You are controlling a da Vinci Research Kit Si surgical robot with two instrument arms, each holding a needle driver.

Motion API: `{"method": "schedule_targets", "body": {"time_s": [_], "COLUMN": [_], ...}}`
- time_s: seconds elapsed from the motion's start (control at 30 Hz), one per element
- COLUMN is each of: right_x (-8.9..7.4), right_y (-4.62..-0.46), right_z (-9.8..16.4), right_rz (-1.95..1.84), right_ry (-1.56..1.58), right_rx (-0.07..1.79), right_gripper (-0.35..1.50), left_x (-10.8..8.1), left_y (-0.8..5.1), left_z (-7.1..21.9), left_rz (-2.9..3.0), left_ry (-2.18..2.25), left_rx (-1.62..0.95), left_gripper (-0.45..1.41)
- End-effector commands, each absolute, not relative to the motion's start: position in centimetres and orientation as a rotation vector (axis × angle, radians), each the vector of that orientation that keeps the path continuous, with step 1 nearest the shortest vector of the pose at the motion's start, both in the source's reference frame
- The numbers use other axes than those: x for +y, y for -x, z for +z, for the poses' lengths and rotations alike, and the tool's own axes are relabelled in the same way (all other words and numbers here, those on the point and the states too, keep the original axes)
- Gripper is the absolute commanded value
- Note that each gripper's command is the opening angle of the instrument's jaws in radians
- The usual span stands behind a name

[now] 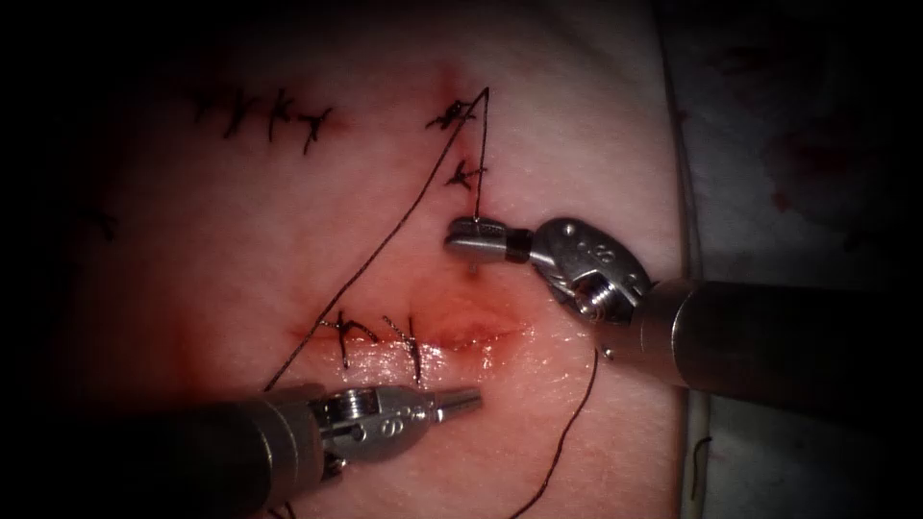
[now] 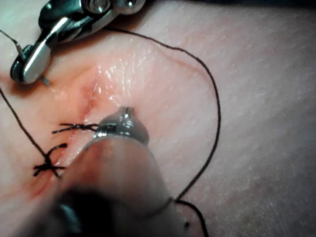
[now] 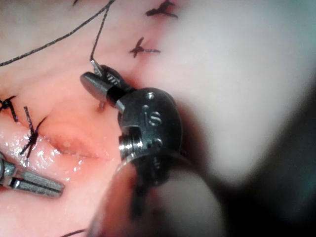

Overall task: Wound Closure
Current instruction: Throw the needle through the top of the incision with the right needle driver.

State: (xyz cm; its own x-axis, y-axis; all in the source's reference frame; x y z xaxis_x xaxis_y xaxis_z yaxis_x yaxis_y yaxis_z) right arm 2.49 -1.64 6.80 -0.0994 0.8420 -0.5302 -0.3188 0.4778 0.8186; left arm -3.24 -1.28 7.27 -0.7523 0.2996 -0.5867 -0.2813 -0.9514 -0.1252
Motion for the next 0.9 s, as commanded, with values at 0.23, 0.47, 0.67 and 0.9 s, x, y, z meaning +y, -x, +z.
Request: {"method": "schedule_targets", "body": {"time_s": [0.23, 0.47, 0.67, 0.9], "right_x": [-1.53, -1.48, -1.42, -1.43], "right_y": [-2.56, -2.55, -2.57, -2.56], "right_z": [6.86, 6.86, 6.88, 6.88], "right_rz": [1.093, 1.119, 1.111, 1.071], "right_ry": [-0.539, -0.554, -0.516, -0.463], "right_rx": [1.327, 1.334, 1.357, 1.362], "right_gripper": [-0.35, -0.35, -0.35, -0.35], "left_x": [-1.39, -1.3, -1.3, -1.09], "left_y": [3.21, 3.07, 3.06, 3.12], "left_z": [7.64, 7.9, 7.72, 7.08], "left_rz": [2.679, 2.669, 2.662, 2.641], "left_ry": [0.887, 0.879, 0.884, 0.938], "left_rx": [-0.092, -0.103, -0.152, -0.069], "left_gripper": [-0.45, -0.45, -0.45, -0.45]}}
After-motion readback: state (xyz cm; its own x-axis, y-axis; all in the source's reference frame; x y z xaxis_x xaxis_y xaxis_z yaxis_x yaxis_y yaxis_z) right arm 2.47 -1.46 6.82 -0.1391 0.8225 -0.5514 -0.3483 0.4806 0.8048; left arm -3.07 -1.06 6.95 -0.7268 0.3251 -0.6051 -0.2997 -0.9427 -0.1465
